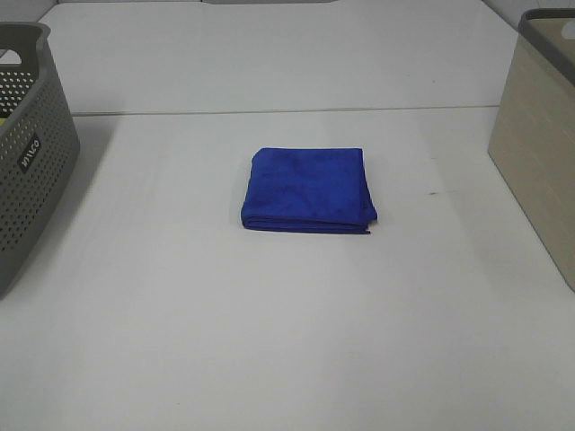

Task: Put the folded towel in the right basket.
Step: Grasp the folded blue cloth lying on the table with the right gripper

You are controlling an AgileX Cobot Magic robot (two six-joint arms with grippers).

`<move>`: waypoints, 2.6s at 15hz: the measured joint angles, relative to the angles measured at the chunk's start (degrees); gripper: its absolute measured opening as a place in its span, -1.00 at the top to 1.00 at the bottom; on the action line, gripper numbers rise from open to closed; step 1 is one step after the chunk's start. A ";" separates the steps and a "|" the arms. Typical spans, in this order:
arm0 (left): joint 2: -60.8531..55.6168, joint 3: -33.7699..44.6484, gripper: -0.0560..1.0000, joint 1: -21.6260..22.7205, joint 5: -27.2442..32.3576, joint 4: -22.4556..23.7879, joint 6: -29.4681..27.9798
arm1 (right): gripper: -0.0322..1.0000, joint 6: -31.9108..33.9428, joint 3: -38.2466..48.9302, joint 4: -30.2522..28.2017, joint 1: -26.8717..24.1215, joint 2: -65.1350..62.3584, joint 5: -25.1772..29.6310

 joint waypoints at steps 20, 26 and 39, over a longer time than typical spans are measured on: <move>0.00 0.00 -0.98 0.00 0.00 0.00 0.00 | -0.93 -7.56 -48.87 29.16 5.27 83.31 -5.67; 0.00 0.00 -0.98 0.00 0.00 0.06 0.00 | -0.93 -7.56 -59.99 30.37 8.65 109.03 -6.88; 0.00 0.00 -0.98 0.00 0.00 0.06 0.00 | -0.91 -7.56 -78.44 28.88 8.65 138.88 -6.82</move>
